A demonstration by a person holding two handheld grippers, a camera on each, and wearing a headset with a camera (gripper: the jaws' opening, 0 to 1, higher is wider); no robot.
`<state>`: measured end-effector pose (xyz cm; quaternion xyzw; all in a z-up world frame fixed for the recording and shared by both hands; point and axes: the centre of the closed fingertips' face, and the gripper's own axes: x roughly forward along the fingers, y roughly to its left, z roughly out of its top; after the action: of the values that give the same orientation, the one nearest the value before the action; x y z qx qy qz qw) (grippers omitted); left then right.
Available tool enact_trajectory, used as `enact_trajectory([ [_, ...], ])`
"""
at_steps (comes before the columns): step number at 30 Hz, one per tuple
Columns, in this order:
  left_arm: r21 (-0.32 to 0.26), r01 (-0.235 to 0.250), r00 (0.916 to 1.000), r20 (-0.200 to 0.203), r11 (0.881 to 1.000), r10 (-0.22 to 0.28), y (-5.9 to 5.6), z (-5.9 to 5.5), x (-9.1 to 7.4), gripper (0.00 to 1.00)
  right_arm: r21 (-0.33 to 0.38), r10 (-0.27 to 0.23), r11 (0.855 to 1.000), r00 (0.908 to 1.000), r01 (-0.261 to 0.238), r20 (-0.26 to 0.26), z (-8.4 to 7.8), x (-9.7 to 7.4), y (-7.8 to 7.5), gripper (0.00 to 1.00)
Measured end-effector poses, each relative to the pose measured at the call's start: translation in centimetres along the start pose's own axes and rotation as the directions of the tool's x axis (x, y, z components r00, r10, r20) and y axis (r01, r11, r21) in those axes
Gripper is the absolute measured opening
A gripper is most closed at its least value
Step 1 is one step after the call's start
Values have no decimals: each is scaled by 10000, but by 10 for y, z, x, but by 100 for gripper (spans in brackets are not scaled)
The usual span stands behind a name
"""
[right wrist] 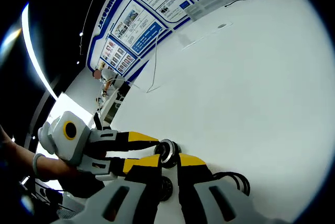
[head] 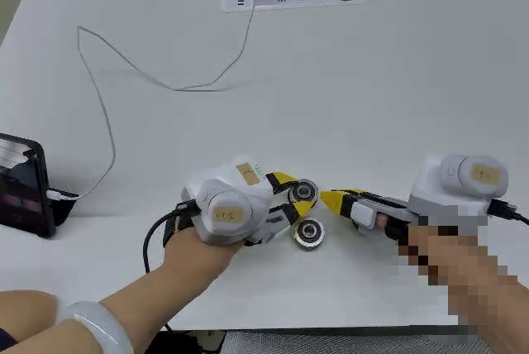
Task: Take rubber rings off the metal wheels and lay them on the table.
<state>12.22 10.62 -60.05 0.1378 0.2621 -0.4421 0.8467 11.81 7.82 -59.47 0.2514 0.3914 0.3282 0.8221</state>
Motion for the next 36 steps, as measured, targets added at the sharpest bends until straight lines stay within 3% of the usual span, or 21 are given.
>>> enact_trajectory([
  [15, 224, -2, 10000, -64, 9997, 3, 1, -1, 3, 14, 294, 80, 9995, 10000, -79, -20, 0, 8, -3, 15],
  [36, 193, 17, 10000, 23, 9998, -18, 1, -2, 3, 14, 1262, 429, 9911, 9990, -415, -83, -4, 20, 1, 21],
])
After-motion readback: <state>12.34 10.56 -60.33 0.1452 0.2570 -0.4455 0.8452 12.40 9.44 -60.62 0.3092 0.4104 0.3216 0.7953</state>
